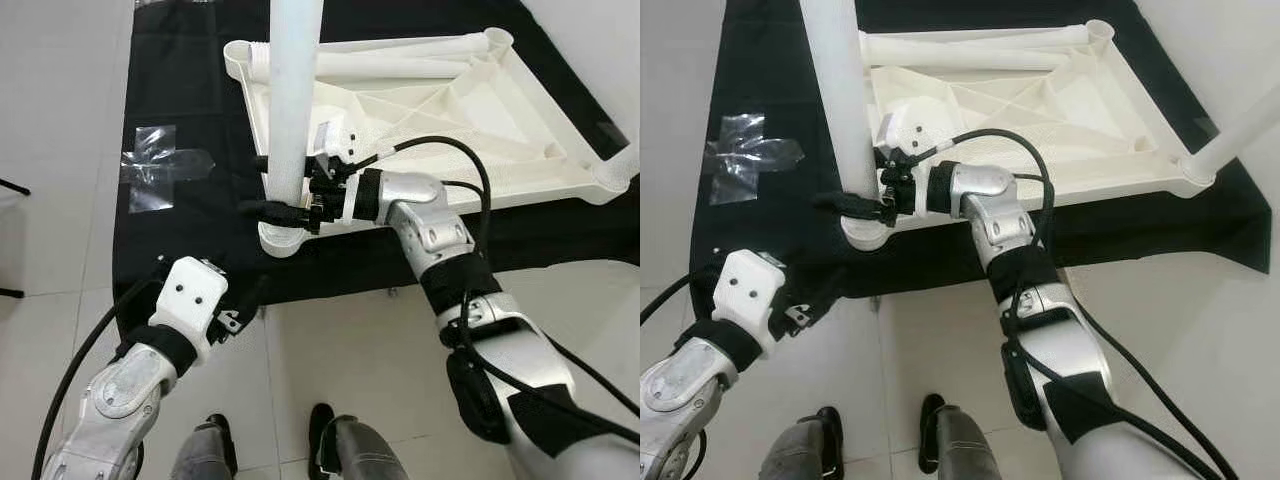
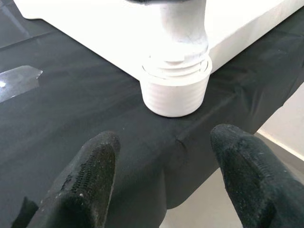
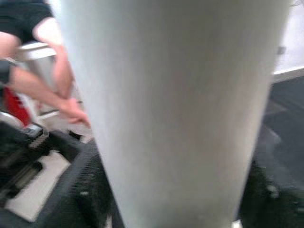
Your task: Building children table
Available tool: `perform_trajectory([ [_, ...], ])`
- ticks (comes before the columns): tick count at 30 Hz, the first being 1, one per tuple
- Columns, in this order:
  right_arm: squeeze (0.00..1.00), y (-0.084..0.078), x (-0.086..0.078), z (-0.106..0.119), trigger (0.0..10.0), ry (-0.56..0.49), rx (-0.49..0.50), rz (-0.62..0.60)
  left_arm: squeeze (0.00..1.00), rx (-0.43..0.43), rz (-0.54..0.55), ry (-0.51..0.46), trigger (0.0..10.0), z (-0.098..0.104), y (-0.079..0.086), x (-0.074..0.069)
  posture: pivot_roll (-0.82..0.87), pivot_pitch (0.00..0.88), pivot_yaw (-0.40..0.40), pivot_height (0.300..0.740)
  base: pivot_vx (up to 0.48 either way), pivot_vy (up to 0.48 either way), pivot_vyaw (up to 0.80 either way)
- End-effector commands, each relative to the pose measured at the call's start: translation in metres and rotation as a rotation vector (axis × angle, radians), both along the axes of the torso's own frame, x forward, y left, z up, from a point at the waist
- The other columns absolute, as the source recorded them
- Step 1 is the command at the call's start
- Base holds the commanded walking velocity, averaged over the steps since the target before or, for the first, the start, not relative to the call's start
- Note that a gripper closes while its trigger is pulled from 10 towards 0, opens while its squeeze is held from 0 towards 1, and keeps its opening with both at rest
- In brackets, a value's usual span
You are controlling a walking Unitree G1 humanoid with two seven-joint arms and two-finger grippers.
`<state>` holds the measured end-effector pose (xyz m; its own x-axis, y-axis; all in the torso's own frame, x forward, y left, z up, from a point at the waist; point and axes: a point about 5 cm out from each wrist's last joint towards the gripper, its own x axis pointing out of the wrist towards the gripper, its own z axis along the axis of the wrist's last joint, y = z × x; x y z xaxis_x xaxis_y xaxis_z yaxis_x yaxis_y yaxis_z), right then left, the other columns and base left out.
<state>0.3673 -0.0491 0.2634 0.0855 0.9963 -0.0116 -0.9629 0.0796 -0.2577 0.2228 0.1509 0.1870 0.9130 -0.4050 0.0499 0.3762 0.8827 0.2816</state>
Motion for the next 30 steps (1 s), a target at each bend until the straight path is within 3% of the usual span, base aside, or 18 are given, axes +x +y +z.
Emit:
perform_trajectory([
  [1, 0.0, -0.004, 0.0, 0.008, 4.9, -0.013, 0.032, 0.046, 0.0, 0.015, 0.0, 0.023, 10.0, -0.004, 0.0, -0.004, 0.17, 0.286, -0.169, 0.74, 0.0, 0.0, 0.0],
  [2, 0.0, -0.004, 0.0, 0.008, 4.9, -0.013, 0.032, 0.046, 0.0, 0.015, 0.0, 0.023, 10.0, -0.004, 0.0, -0.004, 0.17, 0.286, -0.169, 0.74, 0.0, 0.0, 0.0],
  [3, 0.0, -0.005, 0.0, 0.01, 0.0, -0.016, 0.028, 0.063, 0.0, 0.015, -0.002, 0.024, 10.0, -0.004, -0.001, -0.004, 0.17, 0.285, -0.168, 0.74, 0.0, 0.0, 0.0],
  [13, 0.0, -0.012, 0.0, 0.006, 0.0, -0.007, -0.01, 0.133, 0.0, 0.011, -0.013, 0.032, 10.0, -0.005, -0.002, -0.006, 0.14, 0.293, -0.164, 0.74, 0.0, 0.0, 0.0],
  [17, 0.0, -0.022, 0.001, -0.008, 0.0, -0.021, -0.015, 0.055, 0.0, 0.007, -0.022, 0.035, 10.0, -0.005, -0.005, -0.006, 0.14, 0.3, -0.163, 0.74, 0.0, 0.0, 0.0],
  [19, 0.0, -0.035, 0.004, -0.028, 0.0, -0.039, -0.059, -0.089, 0.0, -0.001, -0.027, 0.035, 10.0, -0.004, -0.006, -0.006, 0.13, 0.312, -0.16, 0.74, 0.0, 0.0, 0.0],
  [20, 0.0, -0.035, 0.004, -0.028, 0.0, -0.039, -0.059, -0.089, 0.0, -0.001, -0.027, 0.035, 10.0, -0.004, -0.006, -0.006, 0.13, 0.312, -0.16, 0.74, 0.0, 0.0, 0.0],
  [21, 0.0, -0.04, 0.005, -0.038, 0.0, -0.031, -0.074, -0.186, 0.0, -0.004, -0.028, 0.035, 10.0, -0.004, -0.006, -0.007, 0.12, 0.318, -0.155, 0.74, 0.0, 0.0, 0.0],
  [23, 0.0, -0.044, 0.006, -0.071, 0.0, 0.009, 0.016, -0.702, 0.0, -0.012, -0.035, 0.042, 10.0, -0.004, -0.005, -0.008, 0.11, 0.325, -0.147, 0.74, 0.0, 0.0, 0.0],
  [24, 0.0, -0.044, 0.006, -0.071, 0.0, 0.009, 0.016, -0.702, 0.0, -0.012, -0.035, 0.042, 10.0, -0.004, -0.005, -0.008, 0.11, 0.325, -0.147, 0.74, 0.0, 0.0, 0.0],
  [25, 0.0, -0.042, -0.009, -0.09, 0.0, 0.077, 0.029, -0.815, 0.0, -0.013, -0.041, 0.046, 10.0, -0.004, -0.006, -0.008, 0.12, 0.343, -0.137, 0.74, 0.0, 0.0, 0.0],
  [26, 0.0, -0.038, -0.025, -0.102, 0.0, 0.123, 0.023, -0.841, 0.0, -0.014, -0.046, 0.048, 10.0, -0.004, -0.007, -0.008, 0.12, 0.346, -0.135, 0.74, 0.0, 0.0, 0.0],
  [27, 0.0, -0.038, -0.025, -0.102, 0.0, 0.123, 0.023, -0.841, 0.0, -0.014, -0.046, 0.048, 10.0, -0.004, -0.007, -0.008, 0.12, 0.346, -0.135, 0.74, 0.0, 0.0, 0.0],
  [28, 0.0, -0.031, -0.038, -0.106, 0.0, 0.121, 0.019, -0.832, 0.0, -0.013, -0.049, 0.05, 10.0, -0.004, -0.007, -0.008, 0.11, 0.335, -0.126, 0.74, 0.0, 0.0, 0.0],
  [30, 0.0, -0.018, -0.045, -0.104, 0.0, 0.116, 0.036, -0.802, 0.0, -0.014, -0.049, 0.052, 10.0, -0.004, -0.006, -0.007, 0.1, 0.326, -0.125, 0.74, 0.0, 0.0, 0.0],
])
